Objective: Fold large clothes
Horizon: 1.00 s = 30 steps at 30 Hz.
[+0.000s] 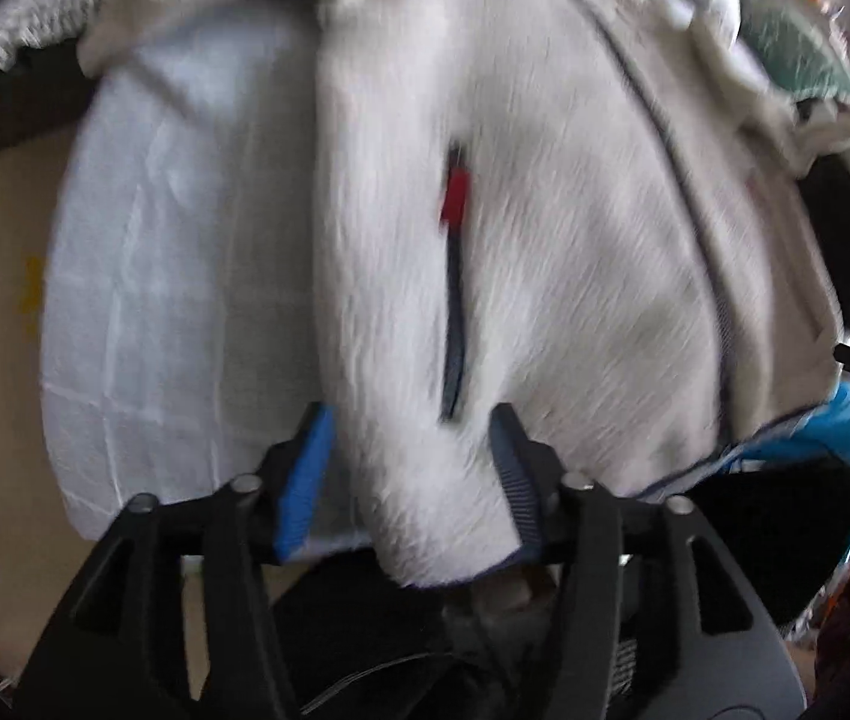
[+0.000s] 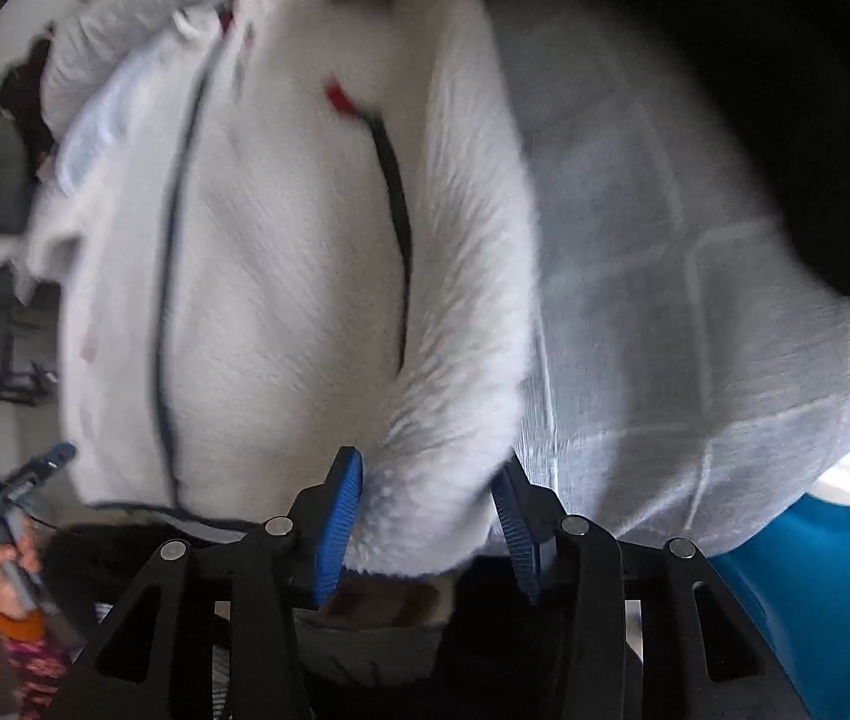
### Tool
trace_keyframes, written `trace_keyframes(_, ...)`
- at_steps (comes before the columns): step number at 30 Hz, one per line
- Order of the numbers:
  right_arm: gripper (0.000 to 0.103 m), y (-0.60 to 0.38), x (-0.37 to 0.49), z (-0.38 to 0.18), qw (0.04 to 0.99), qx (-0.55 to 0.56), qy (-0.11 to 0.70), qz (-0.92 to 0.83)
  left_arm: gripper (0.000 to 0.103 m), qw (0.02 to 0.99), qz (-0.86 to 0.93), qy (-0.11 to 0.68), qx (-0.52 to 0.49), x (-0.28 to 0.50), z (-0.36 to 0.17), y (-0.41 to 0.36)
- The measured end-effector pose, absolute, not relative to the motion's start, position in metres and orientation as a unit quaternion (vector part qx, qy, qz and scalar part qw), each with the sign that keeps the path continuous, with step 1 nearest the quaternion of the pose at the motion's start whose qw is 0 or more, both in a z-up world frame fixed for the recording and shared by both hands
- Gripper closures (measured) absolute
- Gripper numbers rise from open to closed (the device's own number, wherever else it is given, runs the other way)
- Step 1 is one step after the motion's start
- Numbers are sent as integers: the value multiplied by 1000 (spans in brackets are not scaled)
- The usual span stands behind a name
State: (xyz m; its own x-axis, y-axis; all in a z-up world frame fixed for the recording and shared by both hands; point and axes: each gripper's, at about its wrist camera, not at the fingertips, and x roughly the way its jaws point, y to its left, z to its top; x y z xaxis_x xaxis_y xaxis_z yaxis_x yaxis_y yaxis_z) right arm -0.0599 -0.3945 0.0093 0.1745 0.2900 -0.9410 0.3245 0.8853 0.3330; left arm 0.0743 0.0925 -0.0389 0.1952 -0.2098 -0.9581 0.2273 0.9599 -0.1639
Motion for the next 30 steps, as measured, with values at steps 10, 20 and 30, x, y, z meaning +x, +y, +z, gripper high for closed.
trace_keyframes(10, 1, -440, -32, 165, 915, 142, 350, -142, 17, 860, -181, 477, -13, 107, 25, 59)
trace_keyframes(20, 0, -461, 68, 151, 903, 117, 350, -219, 12, 857, -209, 470, 25, 171, 31, -29)
trace_keyframes(30, 92, -547, 125, 154, 878, 142, 363, -279, 16, 837, -276, 472, 12, 254, 6, -153)
